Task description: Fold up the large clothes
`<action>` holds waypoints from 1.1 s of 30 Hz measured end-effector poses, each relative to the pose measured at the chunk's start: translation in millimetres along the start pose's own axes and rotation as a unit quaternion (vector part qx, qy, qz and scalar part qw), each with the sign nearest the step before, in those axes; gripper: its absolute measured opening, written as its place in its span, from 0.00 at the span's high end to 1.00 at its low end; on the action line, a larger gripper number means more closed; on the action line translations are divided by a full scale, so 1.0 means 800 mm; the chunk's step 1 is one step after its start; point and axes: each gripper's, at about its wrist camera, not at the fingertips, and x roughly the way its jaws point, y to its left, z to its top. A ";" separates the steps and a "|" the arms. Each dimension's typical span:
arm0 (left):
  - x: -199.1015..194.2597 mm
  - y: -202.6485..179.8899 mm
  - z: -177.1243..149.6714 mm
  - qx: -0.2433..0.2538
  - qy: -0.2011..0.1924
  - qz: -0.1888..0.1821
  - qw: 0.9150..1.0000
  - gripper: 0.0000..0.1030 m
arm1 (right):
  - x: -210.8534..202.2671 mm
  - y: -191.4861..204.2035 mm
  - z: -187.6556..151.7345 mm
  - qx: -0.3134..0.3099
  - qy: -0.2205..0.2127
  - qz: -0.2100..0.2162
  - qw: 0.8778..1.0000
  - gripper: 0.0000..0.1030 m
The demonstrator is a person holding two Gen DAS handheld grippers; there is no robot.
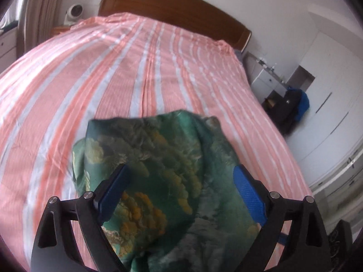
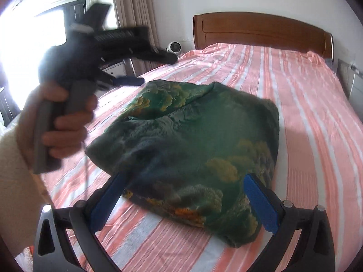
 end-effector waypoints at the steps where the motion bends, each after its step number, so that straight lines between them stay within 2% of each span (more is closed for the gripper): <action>1: 0.008 0.009 -0.008 -0.008 0.011 0.005 1.000 0.09 | 0.007 -0.008 -0.003 0.007 0.006 0.012 1.000 0.00; 5: 0.045 0.047 -0.036 -0.014 0.036 0.028 0.999 0.09 | 0.040 -0.034 -0.016 0.049 0.034 0.065 0.996 0.00; 9: 0.065 0.051 -0.053 0.015 0.036 0.053 0.998 0.08 | 0.059 -0.041 -0.024 0.058 0.040 0.084 0.994 0.00; 12: 0.060 0.040 -0.054 0.026 0.033 0.073 0.996 0.08 | 0.056 -0.044 -0.023 0.065 0.042 0.084 0.993 0.00; 15: 0.029 0.009 -0.048 0.056 0.017 0.111 0.992 0.08 | 0.027 -0.054 -0.015 0.078 0.036 0.070 0.994 0.00; 19: -0.025 -0.032 -0.052 0.100 -0.022 0.138 0.985 0.04 | -0.024 -0.083 -0.018 0.096 0.021 0.030 0.995 0.00; 22: -0.058 -0.050 -0.060 0.116 -0.042 0.157 0.980 0.03 | -0.044 -0.098 -0.023 0.098 0.040 -0.007 0.994 0.00; 27: -0.086 -0.058 -0.065 0.127 -0.051 0.185 0.973 0.03 | -0.064 -0.111 -0.040 0.099 0.063 -0.044 0.992 0.00; 33: -0.105 -0.064 -0.070 0.141 -0.059 0.215 0.965 0.03 | -0.075 -0.118 -0.056 0.114 0.072 -0.050 0.990 0.00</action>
